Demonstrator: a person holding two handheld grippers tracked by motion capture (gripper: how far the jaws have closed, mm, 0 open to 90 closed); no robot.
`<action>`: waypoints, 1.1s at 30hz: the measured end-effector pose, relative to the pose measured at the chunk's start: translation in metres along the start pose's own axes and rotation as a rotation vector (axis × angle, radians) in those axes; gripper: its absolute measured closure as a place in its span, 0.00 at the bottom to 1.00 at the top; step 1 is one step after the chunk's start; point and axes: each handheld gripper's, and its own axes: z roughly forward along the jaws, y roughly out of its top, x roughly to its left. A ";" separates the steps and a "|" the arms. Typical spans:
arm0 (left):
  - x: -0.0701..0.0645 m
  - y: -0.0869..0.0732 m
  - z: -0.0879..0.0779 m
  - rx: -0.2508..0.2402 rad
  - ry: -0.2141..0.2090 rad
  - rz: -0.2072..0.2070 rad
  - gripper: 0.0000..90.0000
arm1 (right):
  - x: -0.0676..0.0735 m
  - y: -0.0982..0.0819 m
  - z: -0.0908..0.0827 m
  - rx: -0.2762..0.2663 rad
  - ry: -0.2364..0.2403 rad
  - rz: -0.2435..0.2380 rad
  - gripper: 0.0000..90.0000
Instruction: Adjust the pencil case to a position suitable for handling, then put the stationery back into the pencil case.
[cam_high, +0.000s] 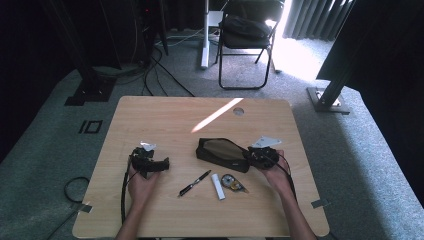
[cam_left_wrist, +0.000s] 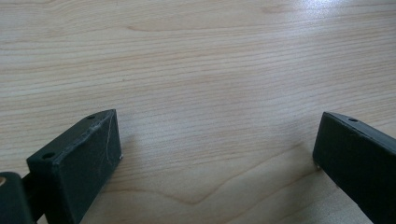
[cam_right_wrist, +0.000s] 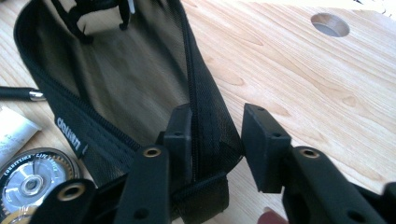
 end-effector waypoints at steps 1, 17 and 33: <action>0.000 0.000 0.000 0.000 0.000 0.000 0.01 | -0.003 0.000 -0.004 -0.027 0.024 0.033 0.58; 0.000 0.000 0.000 0.000 0.002 -0.003 0.01 | 0.018 0.011 -0.050 -0.179 0.038 0.047 0.45; 0.000 -0.001 -0.001 0.000 0.003 -0.005 0.01 | 0.051 -0.002 -0.061 -0.184 0.067 -0.006 0.50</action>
